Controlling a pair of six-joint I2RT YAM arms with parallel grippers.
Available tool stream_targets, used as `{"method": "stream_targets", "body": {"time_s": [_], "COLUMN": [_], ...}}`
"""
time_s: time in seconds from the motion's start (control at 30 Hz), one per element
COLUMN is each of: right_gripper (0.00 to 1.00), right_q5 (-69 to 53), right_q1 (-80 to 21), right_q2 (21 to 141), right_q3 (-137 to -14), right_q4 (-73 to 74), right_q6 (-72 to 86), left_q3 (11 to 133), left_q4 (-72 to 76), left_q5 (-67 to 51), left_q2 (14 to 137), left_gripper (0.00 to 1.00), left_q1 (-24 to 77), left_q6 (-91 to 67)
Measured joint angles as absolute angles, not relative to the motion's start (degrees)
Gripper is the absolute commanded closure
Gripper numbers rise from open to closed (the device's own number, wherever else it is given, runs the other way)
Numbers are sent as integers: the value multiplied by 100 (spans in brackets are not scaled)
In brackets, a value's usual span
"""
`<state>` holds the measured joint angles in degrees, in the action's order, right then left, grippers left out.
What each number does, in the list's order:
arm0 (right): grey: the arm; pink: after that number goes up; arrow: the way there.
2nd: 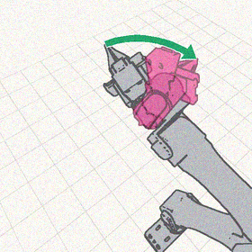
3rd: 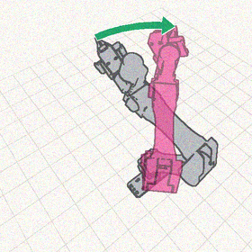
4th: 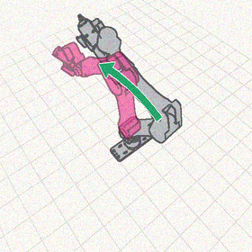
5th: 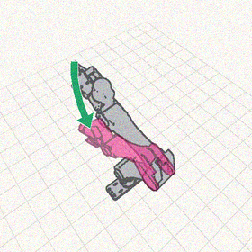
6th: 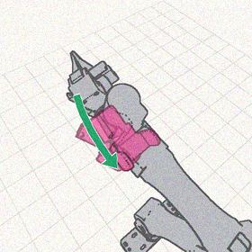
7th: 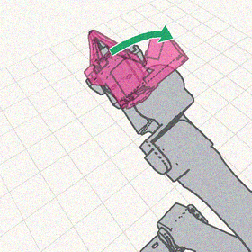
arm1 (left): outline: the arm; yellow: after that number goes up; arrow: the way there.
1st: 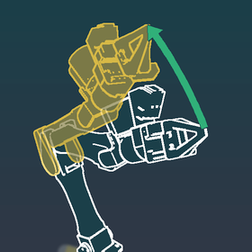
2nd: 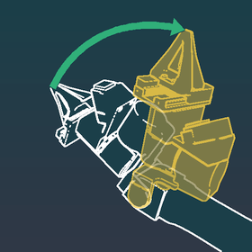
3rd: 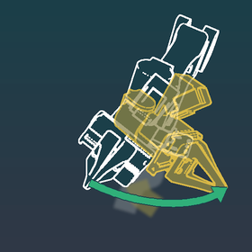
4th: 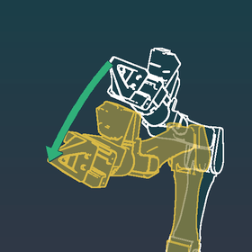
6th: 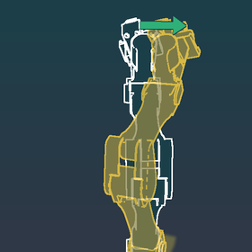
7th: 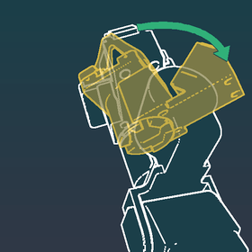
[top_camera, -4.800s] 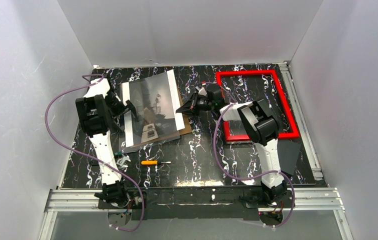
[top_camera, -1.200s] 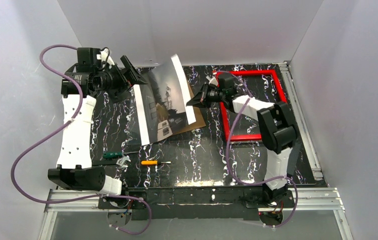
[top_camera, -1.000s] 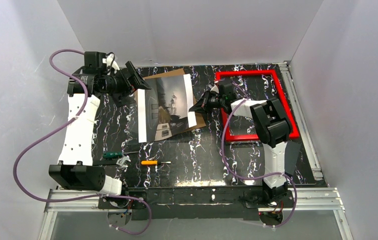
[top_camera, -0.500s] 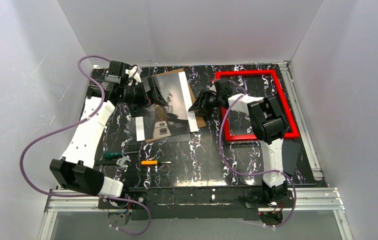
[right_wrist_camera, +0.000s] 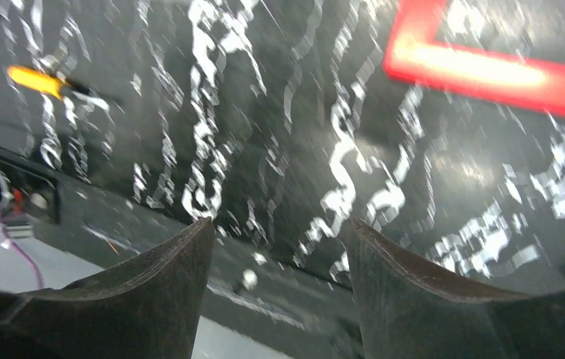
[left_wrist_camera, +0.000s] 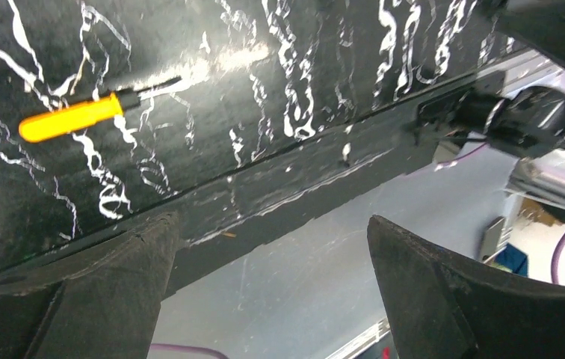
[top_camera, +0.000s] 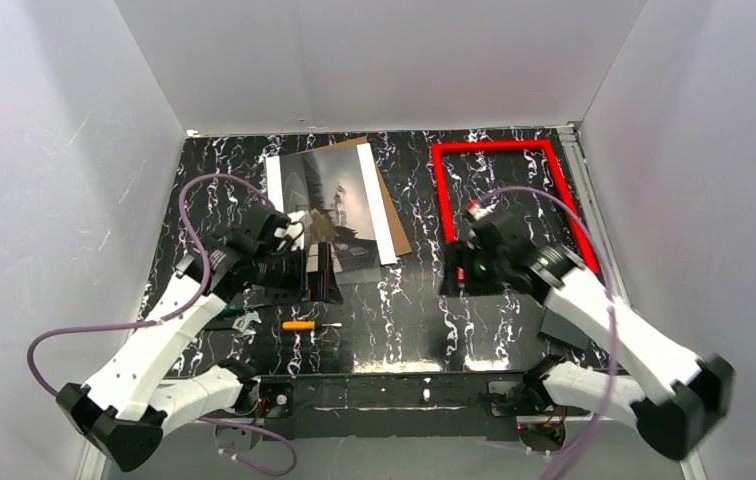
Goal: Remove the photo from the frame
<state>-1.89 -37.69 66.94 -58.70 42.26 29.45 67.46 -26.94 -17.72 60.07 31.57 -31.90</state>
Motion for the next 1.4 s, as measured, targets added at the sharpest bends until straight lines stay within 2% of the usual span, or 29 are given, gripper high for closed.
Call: {"method": "stream_targets", "body": {"time_s": [0.17, 0.3, 0.47, 0.63, 0.9, 1.1, 1.3, 1.4], "right_gripper": [25, 25, 20, 17, 15, 14, 14, 13], "right_q5": [307, 545, 845, 939, 904, 1109, 1468, 1586], "right_q1": [-3986, -4071, -4075, -4075, -4075, -4075, -4091, -4099], "right_q2": [4436, 2840, 1970, 1319, 1000, 915, 1100, 1669], "right_q3": [-5172, -5688, -6810, -7422, -8230, -8285, -7649, -7024], "right_q4": [5450, 6208, 6893, 7349, 7489, 7522, 7682, 7594], "right_q6": [3326, 3721, 3990, 4084, 4195, 4292, 4659, 4860], "left_q3": [6145, 5992, 5988, 6101, 7205, 7577, 7212, 7043], "left_q4": [-2703, -2724, -2727, -2742, -2777, -2814, -2864, -2860], "left_q5": [-1446, -1275, -1079, -888, -482, -255, -242, -248], "left_q2": [5360, 4622, 3544, 2720, 2134, 2060, 2099, 2211], "left_gripper": [2, 2, 2, 2, 2, 2, 2, 2], "left_q1": [3553, 3640, 3651, 3651, 3651, 3651, 3651, 3651], "left_q6": [-3304, -3323, -3299, -3190, -2687, -2388, -2366, -2401]}}
